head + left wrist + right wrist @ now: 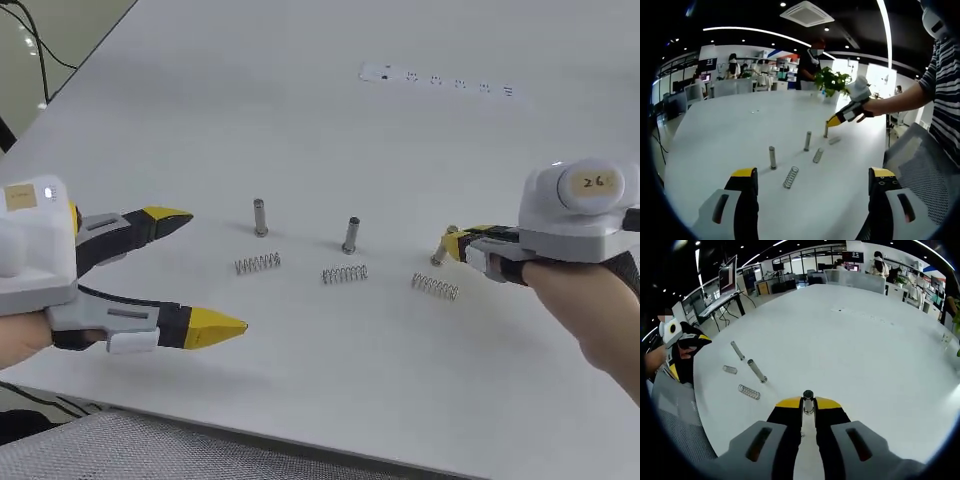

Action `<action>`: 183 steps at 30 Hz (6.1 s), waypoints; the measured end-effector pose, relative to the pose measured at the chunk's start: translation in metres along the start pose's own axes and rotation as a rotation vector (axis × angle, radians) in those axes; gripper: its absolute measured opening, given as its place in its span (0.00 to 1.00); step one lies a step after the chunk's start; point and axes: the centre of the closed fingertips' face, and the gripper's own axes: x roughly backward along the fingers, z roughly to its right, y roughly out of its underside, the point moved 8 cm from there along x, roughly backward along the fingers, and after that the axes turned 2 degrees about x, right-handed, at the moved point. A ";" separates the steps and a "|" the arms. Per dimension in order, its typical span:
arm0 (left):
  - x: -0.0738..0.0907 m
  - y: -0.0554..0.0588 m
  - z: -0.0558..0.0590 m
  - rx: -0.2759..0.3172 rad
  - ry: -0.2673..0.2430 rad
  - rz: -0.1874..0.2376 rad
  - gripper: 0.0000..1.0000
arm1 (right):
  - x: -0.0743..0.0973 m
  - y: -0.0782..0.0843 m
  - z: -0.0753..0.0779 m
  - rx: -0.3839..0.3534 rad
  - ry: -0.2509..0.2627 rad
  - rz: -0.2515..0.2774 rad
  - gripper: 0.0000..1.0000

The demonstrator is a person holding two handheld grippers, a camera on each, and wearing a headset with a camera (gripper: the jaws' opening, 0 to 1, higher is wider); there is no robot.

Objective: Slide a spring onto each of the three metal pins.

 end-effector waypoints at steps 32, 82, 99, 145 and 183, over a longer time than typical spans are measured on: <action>-0.001 -0.002 -0.001 -0.001 0.002 -0.002 0.92 | 0.003 0.003 -0.002 -0.020 -0.018 0.011 0.19; 0.004 0.003 0.004 -0.003 0.003 -0.032 0.91 | 0.000 0.030 -0.015 0.502 -0.303 -0.252 0.20; 0.005 0.003 0.006 0.007 0.006 -0.023 0.92 | -0.011 0.034 -0.016 0.652 -0.334 -0.325 0.13; -0.091 -0.027 0.052 -0.146 0.331 -0.064 0.69 | 0.044 0.008 -0.076 0.896 -0.466 -0.196 0.13; -0.125 -0.029 0.078 -0.137 0.473 -0.048 0.19 | 0.057 -0.001 -0.095 0.903 -0.505 -0.149 0.13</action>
